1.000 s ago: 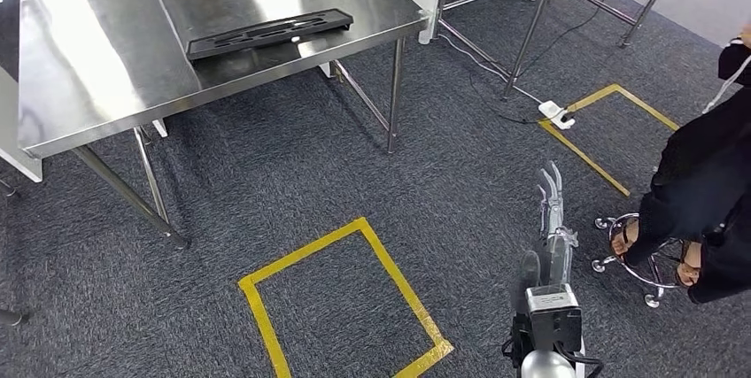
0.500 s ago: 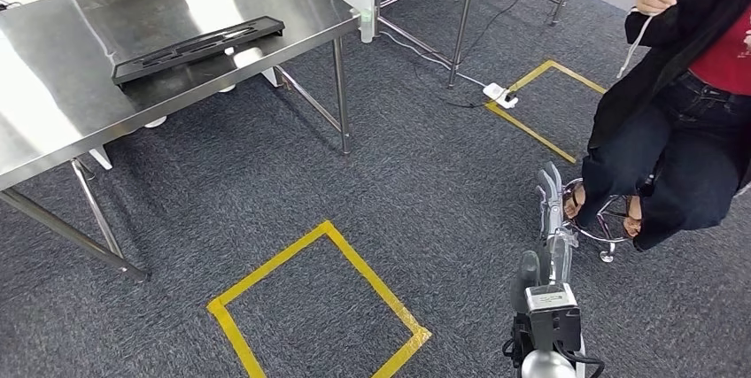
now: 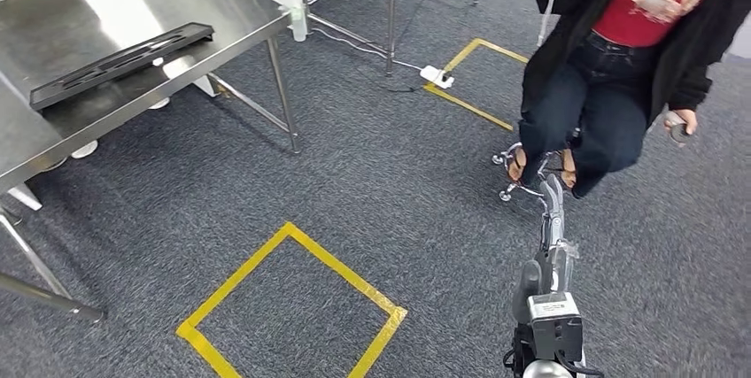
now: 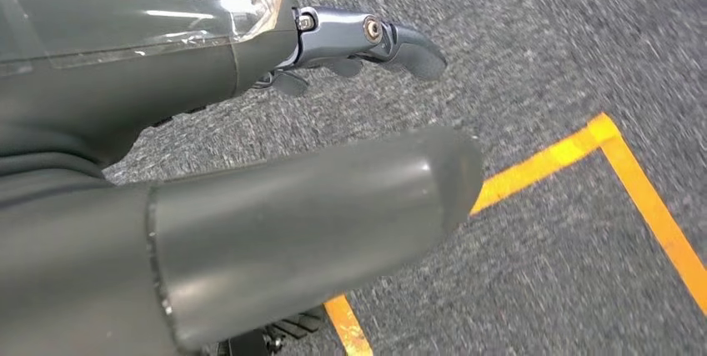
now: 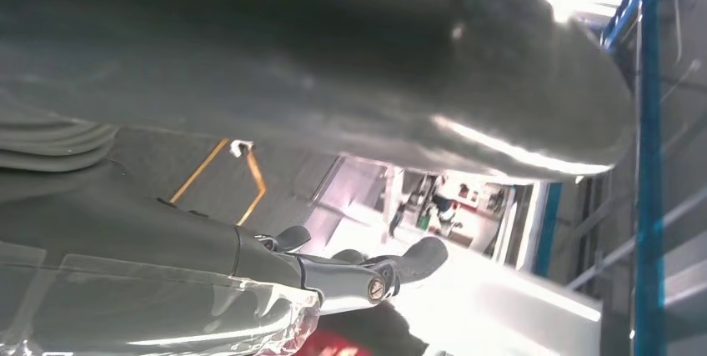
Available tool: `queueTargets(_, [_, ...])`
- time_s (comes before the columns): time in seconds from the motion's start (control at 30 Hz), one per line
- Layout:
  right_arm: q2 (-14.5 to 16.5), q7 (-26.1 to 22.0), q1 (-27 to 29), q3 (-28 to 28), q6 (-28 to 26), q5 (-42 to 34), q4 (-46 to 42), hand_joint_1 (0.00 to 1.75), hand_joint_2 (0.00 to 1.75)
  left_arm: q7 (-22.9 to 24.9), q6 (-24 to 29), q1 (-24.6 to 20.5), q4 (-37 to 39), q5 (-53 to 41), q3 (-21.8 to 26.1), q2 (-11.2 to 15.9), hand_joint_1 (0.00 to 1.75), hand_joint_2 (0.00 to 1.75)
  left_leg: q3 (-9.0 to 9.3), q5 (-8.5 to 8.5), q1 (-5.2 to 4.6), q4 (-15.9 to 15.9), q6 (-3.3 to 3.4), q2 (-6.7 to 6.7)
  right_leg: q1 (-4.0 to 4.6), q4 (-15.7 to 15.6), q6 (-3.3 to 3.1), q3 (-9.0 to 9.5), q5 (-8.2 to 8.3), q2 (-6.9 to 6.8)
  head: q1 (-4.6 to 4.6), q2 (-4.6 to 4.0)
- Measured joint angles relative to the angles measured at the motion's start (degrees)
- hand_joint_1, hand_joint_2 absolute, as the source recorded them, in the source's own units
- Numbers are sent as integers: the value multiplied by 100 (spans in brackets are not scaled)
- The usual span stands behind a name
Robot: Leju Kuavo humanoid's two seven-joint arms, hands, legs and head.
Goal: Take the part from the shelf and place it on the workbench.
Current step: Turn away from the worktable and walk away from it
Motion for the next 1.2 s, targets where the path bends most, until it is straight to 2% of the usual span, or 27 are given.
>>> queueTargets(0.03, [-14,-19,7,6,-17,-40,9,0,0,-2,9,-1,4,9,11,-1,0,0,10,-9,-15,9,-35,49,15,-151,-37,77,34,-55,-7,0])
queueTargets(0.1, [-56,-57,25,16,-56,-116,34,0,0,-4,25,-9,10,15,35,-6,0,0,34,-17,-17,6,-97,143,35,-168,-128,39,53,33,-19,0])
queueTargets(0.13, [-79,-70,34,24,-80,-140,45,0,0,-4,31,-16,11,16,45,-6,0,0,36,-45,2,28,-134,115,15,-175,-166,34,66,89,-21,0])
queueTargets(0.2, [-106,-84,42,49,-125,-159,56,0,0,-5,38,-18,14,20,72,-5,0,0,-66,-284,40,302,-198,-132,-30,-191,-248,32,106,198,-29,0])
queueTargets(0.27, [-118,-87,47,87,-163,-162,61,0,0,-5,37,7,21,21,107,-2,0,0,-369,-717,55,1009,-219,-431,-33,-189,-306,9,138,310,-41,0])
queueTargets(0.3, [-124,-87,57,103,-175,-162,64,0,0,-4,34,25,25,22,120,-2,0,0,-532,-883,56,1379,-219,-491,-21,-186,-325,-6,150,376,-44,0])
queueTargets(0.33, [-130,-87,71,116,-185,-167,68,0,0,-4,30,40,27,26,129,-1,0,0,-641,-949,56,1622,-215,-516,-11,-183,-333,-16,157,444,-45,0])
queueTargets(0.37, [-136,-87,87,125,-196,-174,72,0,0,-4,18,51,27,29,134,2,0,0,-658,-896,56,1661,-207,-527,-5,-178,-335,-20,161,517,-45,0])
queueTargets(0.4, [-141,-87,101,131,-209,-183,73,0,0,-5,6,55,27,28,135,4,0,0,-572,-740,59,1480,-194,-544,-3,-170,-337,-20,164,587,-46,0])
queueTargets(0.43, [-147,-86,115,137,-225,-191,73,0,0,-7,-6,56,27,23,136,7,0,0,-409,-524,67,1135,-177,-603,-3,-158,-334,-18,164,659,-46,0])
queueTargets(0.5, [-159,-85,138,146,-261,-200,72,0,0,-14,-21,58,27,9,136,17,0,0,-83,-216,93,433,-145,-872,17,-122,-311,-37,167,796,-43,0])
queueTargets(0.57, [-173,-84,165,149,-284,-206,69,0,0,-21,-26,61,27,3,136,23,0,0,31,-158,87,158,-119,-1019,36,-103,-240,-99,191,921,-40,0])
queueTargets(0.63, [-188,-83,205,150,-292,-208,60,0,0,-25,-27,50,27,2,136,17,0,0,29,-127,63,123,-54,-890,30,-101,-147,-168,226,1021,-40,0])
queueTargets(0.67, [-197,-84,224,150,-295,-209,52,0,0,-27,-28,42,27,2,136,13,0,0,33,-98,58,94,-5,-815,32,-50,-121,-218,208,961,-42,0])
queueTargets(0.7, [-207,-84,233,151,-298,-209,44,0,0,-31,-28,38,27,2,137,10,0,0,33,-68,58,63,46,-730,39,99,-119,-310,133,834,-29,0])
queueTargets(0.77, [-224,-84,233,155,-301,-216,36,0,0,-37,-27,47,27,1,138,13,0,0,20,-39,42,32,105,-558,52,724,-155,-627,-169,505,-6,0])
queueTargets(0.83, [-234,-79,233,157,-302,-228,37,0,0,-39,-27,59,27,1,138,16,0,0,-2,-37,20,34,117,-377,45,1432,-151,-941,-447,386,6,0])
queueTargets(0.87, [-238,-75,233,157,-302,-235,38,0,0,-39,-27,58,27,1,138,15,0,0,-7,-37,14,35,117,-291,39,1553,-119,-969,-477,367,5,0])
queueTargets(0.9, [-242,-73,230,157,-302,-238,39,0,0,-39,-27,53,27,0,138,14,0,0,-8,-38,12,36,115,-212,31,1440,-71,-872,-422,342,7,0])
queueTargets(0.93, [-245,-71,223,157,-302,-241,39,0,0,-39,-27,47,27,-2,138,11,0,0,-1,-41,12,36,109,-142,22,1091,-21,-652,-302,280,7,0])
queueTargets(0.97, [-248,-69,213,157,-302,-243,39,0,0,-39,-27,40,27,-3,138,10,0,0,14,-47,5,39,96,-81,15,635,13,-374,-172,133,8,0])
queueTargets(1.0, [-250,-68,196,157,-302,-244,39,0,0,-40,-27,38,28,-4,138,9,0,0,30,-63,-12,45,72,-24,25,243,18,-147,-63,-24,10,0])
queueTargets(1.03, [-253,-67,179,157,-302,-244,39,0,0,-41,-26,37,28,-5,139,10,0,0,48,-76,-32,51,41,29,33,-25,-7,1,8,-136,3,0])
queueTargets(1.07, [-256,-66,166,157,-302,-245,39,0,0,-44,-26,35,29,-7,139,14,0,0,66,-89,-48,55,11,84,50,-141,-45,49,38,-196,-2,0])
queueTargets(1.13, [-273,-68,161,157,-303,-271,40,0,0,-52,-24,24,30,-10,140,14,0,0,94,-107,-40,51,-54,176,52,-158,-131,27,70,-71,-16,0])
queueTargets(1.17, [-284,-71,163,156,-303,-300,40,0,0,-55,-22,14,30,-14,140,15,0,0,94,-142,-20,76,-91,113,30,-171,-166,30,88,-6,-19,0])
queueTargets(1.2, [-295,-75,161,156,-304,-330,40,0,0,-57,-19,9,30,-19,140,15,0,0,58,-235,-1,177,-124,-25,2,-184,-214,38,111,58,-27,0])
